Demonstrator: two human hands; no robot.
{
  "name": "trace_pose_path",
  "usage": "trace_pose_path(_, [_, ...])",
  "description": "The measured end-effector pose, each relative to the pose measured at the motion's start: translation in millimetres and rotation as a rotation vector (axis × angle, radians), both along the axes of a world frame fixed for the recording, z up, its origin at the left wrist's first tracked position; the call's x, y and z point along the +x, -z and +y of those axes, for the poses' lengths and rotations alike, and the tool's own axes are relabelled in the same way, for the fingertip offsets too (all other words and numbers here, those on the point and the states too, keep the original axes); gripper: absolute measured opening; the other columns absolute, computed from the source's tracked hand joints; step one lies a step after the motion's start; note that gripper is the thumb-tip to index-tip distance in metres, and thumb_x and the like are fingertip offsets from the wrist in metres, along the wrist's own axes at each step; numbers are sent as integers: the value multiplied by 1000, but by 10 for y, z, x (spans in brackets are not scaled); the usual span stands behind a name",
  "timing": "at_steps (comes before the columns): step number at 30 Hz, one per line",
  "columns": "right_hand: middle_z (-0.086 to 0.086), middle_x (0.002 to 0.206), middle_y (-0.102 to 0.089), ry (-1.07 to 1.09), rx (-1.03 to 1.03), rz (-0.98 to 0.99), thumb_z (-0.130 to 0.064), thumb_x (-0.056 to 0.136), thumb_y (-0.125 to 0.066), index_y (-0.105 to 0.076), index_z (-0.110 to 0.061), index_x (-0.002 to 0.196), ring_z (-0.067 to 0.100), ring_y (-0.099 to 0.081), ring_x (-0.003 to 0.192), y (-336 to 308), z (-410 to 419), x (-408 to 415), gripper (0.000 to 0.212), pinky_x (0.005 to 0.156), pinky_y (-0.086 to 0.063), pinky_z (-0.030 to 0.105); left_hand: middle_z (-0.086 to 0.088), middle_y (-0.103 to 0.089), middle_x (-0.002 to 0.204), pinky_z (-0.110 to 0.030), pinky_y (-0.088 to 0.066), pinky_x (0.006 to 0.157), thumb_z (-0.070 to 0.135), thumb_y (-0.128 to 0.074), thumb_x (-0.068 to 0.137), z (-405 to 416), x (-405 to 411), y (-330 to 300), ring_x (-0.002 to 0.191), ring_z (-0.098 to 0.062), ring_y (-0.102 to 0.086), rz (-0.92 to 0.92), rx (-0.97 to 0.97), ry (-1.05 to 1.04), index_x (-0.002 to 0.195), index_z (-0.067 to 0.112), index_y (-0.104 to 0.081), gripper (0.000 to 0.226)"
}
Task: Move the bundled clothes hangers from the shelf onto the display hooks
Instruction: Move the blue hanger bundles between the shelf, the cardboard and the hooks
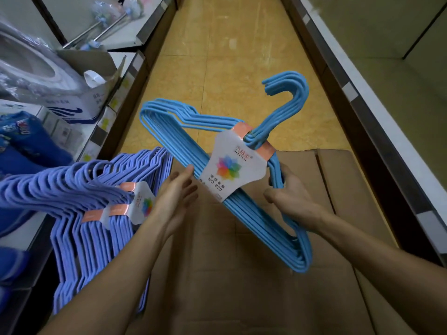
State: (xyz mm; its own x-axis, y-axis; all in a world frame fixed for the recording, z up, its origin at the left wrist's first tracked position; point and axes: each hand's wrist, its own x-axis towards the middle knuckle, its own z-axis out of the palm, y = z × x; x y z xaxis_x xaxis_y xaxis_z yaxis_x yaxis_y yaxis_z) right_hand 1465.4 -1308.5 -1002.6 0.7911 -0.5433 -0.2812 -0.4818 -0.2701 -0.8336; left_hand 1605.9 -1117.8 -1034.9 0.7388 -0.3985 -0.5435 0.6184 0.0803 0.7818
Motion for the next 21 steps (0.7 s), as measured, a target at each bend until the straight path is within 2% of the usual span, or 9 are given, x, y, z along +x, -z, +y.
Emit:
trace_pose_path(2, [5,78,-45,-20,71,-7,5,79,-59,-49,-24,95,15,-43,62,-63,10,-23,35,47,-38,19,-10,-64,127,-39,-44,108,33,-68,89,-9,17,-91,126,-26,-56,22,-162,-28,128,11,-60,45])
trace_pose_path(4, [6,74,-42,-34,158,-7,11,78,-57,-48,-14,87,15,-41,60,-87,40,-65,28,44,-36,17,-12,-63,119,-42,-41,112,29,-65,91,-22,32,-179,121,-27,-56,35,-287,-70,117,11,-65,32])
trace_pose_path(6, [5,72,-43,-48,222,3,13,76,-55,-48,-7,88,15,-41,60,-51,71,-115,25,46,-38,20,-16,-53,121,-45,-37,115,31,-73,85,-27,68,-217,119,-28,-51,59,-340,-94,118,10,-61,41])
trace_pose_path(8, [5,73,-44,-78,249,13,13,75,-55,-49,-7,89,18,-44,62,4,102,-151,25,51,-39,26,-14,-53,117,-45,-39,113,31,-75,82,-27,92,-231,118,-28,-52,92,-379,-111,117,13,-56,44])
trace_pose_path(10, [6,73,-45,-109,250,16,13,75,-56,-49,-8,87,21,-44,64,32,137,-163,25,53,-39,31,-8,-60,102,-41,-45,105,29,-69,87,-36,87,-245,109,-25,-61,117,-392,-157,112,16,-54,32])
trace_pose_path(13, [6,72,-46,-149,194,5,11,77,-58,-49,-6,86,19,-46,64,16,183,-139,21,52,-40,27,-3,-57,81,-37,-48,91,25,-66,90,-37,50,-304,84,-20,-62,122,-387,-253,99,17,-54,17])
trace_pose_path(17, [8,81,-55,-154,126,-49,0,78,-62,-55,-8,92,21,-53,69,-74,190,-25,18,61,-45,36,-4,-48,71,-33,-46,70,16,-59,93,2,69,-485,63,-18,-52,63,-385,-324,82,13,-49,15])
trace_pose_path(19, [8,84,-57,-145,99,-73,-1,82,-62,-57,-11,94,22,-54,70,-156,198,37,17,64,-45,39,-4,-47,69,-32,-45,64,14,-58,94,30,80,-606,60,-17,-48,18,-404,-349,84,13,-47,14])
trace_pose_path(21, [4,77,-56,-138,82,-97,-3,85,-61,-56,-21,90,19,-53,68,-283,239,85,20,63,-44,37,-4,-46,69,-32,-44,61,12,-55,96,67,90,-747,59,-17,-46,-30,-394,-360,89,14,-48,10])
